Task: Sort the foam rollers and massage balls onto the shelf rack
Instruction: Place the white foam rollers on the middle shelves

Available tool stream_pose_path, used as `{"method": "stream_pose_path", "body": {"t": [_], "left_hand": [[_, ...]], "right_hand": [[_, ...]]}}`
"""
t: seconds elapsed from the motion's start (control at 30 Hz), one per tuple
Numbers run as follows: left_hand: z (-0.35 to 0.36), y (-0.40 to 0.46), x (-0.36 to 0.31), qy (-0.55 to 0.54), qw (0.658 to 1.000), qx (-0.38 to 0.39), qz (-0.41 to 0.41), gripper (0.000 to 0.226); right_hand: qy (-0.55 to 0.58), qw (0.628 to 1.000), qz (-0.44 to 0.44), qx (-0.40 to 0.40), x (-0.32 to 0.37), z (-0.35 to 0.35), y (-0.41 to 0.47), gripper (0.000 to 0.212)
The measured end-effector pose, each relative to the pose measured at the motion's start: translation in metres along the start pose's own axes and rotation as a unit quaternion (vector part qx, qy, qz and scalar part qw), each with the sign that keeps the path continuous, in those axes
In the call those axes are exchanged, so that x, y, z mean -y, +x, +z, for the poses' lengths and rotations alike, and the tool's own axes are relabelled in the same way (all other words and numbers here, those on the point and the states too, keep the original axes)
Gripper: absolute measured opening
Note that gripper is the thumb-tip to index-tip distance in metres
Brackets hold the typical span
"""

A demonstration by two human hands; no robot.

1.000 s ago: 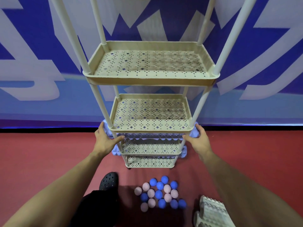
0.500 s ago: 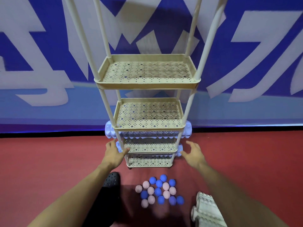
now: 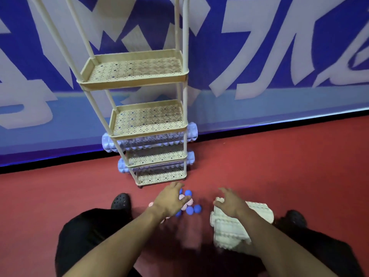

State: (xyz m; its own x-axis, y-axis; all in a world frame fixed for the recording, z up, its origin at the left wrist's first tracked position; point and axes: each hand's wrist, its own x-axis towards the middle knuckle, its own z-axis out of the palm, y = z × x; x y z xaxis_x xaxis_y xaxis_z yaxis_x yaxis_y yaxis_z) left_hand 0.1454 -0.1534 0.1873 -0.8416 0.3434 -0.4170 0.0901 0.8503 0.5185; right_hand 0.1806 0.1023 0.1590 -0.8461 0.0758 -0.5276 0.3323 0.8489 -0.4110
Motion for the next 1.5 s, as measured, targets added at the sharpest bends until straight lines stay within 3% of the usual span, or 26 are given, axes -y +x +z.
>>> {"method": "stream_pose_path", "body": {"t": [0.17, 0.3, 0.83, 1.13, 1.27, 1.5], "left_hand": [[0.052, -0.009, -0.038, 0.095, 0.99, 0.102, 0.005, 0.046], [0.089, -0.004, -0.057, 0.115, 0.98, 0.161, -0.003, 0.06], [0.155, 0.075, -0.071, 0.096, 0.981, 0.169, -0.01, 0.057], [0.198, 0.135, -0.052, 0.153, 0.972, 0.173, 0.04, 0.05], [0.23, 0.164, -0.039, 0.138, 0.973, 0.183, 0.038, 0.088], [0.28, 0.224, -0.054, 0.176, 0.966, 0.165, 0.091, 0.074]], "right_hand": [[-0.043, 0.995, 0.048, 0.078, -0.041, 0.011, -0.031, 0.07], [-0.019, 0.992, 0.078, 0.101, -0.07, 0.02, -0.046, 0.068], [-0.005, 0.989, 0.091, 0.116, -0.161, 0.037, 0.036, 0.079], [-0.034, 0.973, 0.089, 0.208, -0.212, 0.095, 0.088, 0.083], [-0.052, 0.98, 0.074, 0.178, -0.239, 0.123, 0.1, 0.083], [-0.074, 0.989, 0.024, 0.128, -0.274, 0.148, 0.113, 0.08]]}}
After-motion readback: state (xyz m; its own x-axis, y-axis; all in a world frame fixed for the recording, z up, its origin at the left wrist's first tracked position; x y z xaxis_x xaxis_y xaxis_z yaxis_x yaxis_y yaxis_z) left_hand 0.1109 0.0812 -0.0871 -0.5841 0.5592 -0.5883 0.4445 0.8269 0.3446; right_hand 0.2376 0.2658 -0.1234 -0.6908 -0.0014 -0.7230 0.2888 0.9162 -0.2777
